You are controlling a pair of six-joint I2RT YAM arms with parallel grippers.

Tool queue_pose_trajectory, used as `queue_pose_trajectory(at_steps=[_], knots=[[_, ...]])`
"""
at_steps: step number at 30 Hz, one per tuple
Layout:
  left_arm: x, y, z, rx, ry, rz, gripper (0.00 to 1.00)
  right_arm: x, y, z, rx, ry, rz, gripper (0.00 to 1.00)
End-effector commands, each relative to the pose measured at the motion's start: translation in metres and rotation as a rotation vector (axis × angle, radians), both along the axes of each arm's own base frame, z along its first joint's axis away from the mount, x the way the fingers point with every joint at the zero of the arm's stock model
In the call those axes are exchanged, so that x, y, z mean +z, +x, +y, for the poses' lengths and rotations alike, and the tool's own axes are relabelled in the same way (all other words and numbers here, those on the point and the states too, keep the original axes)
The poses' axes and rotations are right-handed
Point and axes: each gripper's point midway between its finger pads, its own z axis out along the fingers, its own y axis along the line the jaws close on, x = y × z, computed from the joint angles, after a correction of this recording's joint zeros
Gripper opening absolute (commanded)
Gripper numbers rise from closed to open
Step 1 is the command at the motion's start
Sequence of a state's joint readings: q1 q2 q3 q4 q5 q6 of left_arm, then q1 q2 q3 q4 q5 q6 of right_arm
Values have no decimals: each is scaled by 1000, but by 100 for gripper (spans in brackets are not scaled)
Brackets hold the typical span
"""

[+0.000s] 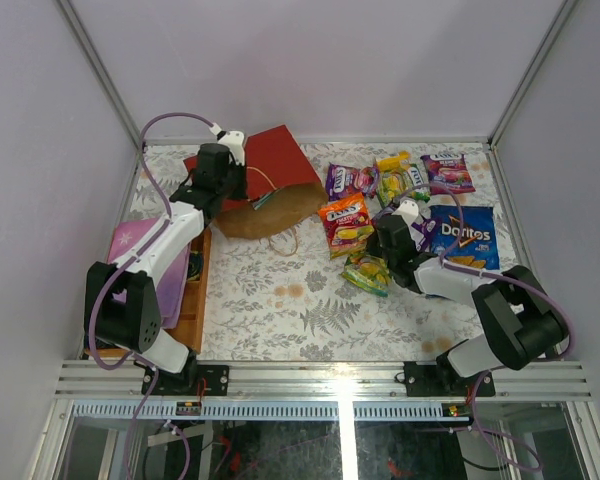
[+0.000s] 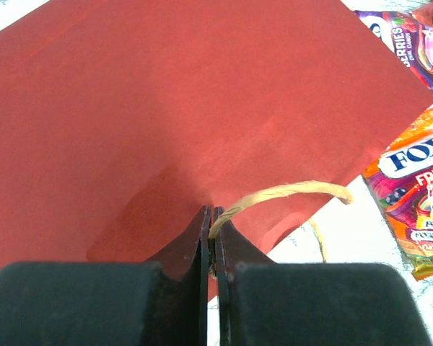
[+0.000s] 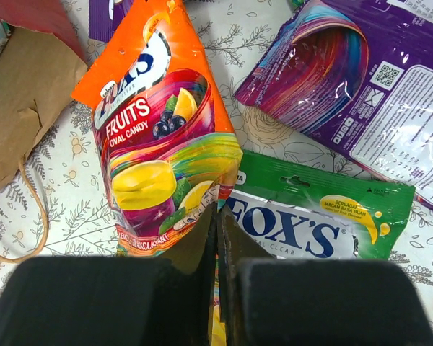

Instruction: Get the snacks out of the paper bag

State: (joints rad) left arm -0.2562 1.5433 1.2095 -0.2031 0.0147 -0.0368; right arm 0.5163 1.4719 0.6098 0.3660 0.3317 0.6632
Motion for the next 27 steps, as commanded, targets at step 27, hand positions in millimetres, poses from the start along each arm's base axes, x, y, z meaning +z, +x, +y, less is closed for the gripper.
queue_pose_trajectory(at_steps=[27], knots=[[19,8,99,425,-6,-102,0,25,-27,56,280,154,51,0]])
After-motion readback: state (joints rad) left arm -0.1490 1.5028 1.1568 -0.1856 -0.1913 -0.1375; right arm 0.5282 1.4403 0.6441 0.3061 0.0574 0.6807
